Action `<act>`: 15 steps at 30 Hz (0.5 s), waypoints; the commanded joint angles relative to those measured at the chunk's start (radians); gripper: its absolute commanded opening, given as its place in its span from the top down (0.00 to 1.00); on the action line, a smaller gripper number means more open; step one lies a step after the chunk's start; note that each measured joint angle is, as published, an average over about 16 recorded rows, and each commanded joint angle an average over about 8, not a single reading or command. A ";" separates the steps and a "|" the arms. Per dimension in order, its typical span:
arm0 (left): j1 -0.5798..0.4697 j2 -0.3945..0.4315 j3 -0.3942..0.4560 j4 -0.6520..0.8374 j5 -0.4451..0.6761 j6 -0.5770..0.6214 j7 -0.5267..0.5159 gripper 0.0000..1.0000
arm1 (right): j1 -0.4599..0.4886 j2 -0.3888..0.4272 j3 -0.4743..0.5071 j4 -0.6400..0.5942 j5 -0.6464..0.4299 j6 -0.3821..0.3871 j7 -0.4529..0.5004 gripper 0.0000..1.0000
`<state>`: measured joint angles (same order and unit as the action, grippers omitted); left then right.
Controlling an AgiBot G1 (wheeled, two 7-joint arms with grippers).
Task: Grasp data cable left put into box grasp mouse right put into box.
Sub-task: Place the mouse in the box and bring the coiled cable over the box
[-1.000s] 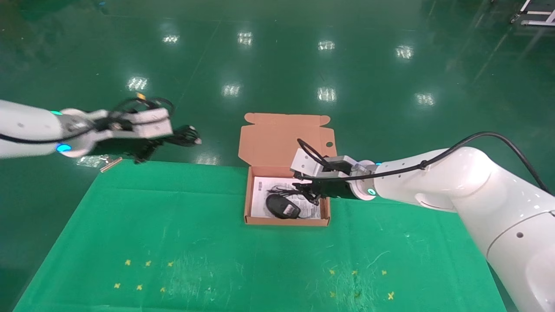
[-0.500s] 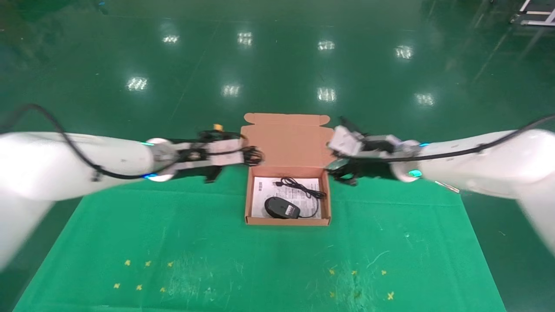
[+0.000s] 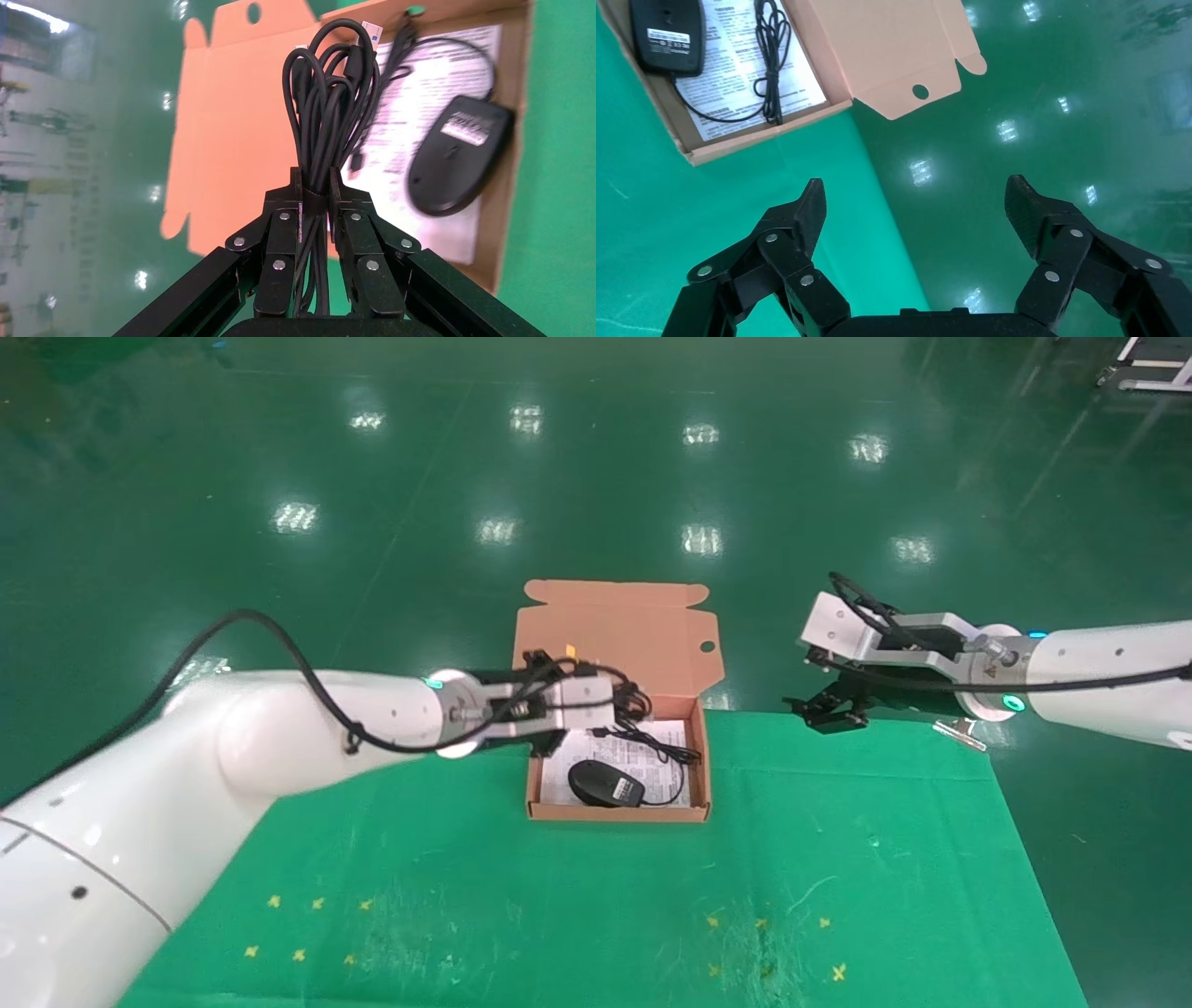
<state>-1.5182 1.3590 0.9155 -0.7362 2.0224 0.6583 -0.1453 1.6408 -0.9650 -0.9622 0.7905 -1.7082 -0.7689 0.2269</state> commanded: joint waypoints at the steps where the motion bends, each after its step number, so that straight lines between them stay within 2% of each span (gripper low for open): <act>1: 0.008 0.007 0.020 0.014 -0.030 -0.021 0.021 1.00 | -0.005 0.020 -0.008 0.042 -0.022 -0.001 0.039 0.00; 10: 0.007 0.012 0.160 0.006 -0.146 -0.097 0.018 1.00 | -0.021 0.051 -0.029 0.148 -0.100 0.010 0.168 0.00; 15: 0.001 0.014 0.220 0.003 -0.180 -0.124 0.009 0.38 | -0.025 0.061 -0.034 0.179 -0.122 0.011 0.202 0.00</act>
<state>-1.5156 1.3728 1.1217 -0.7312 1.8497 0.5397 -0.1342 1.6167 -0.9059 -0.9954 0.9626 -1.8251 -0.7581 0.4200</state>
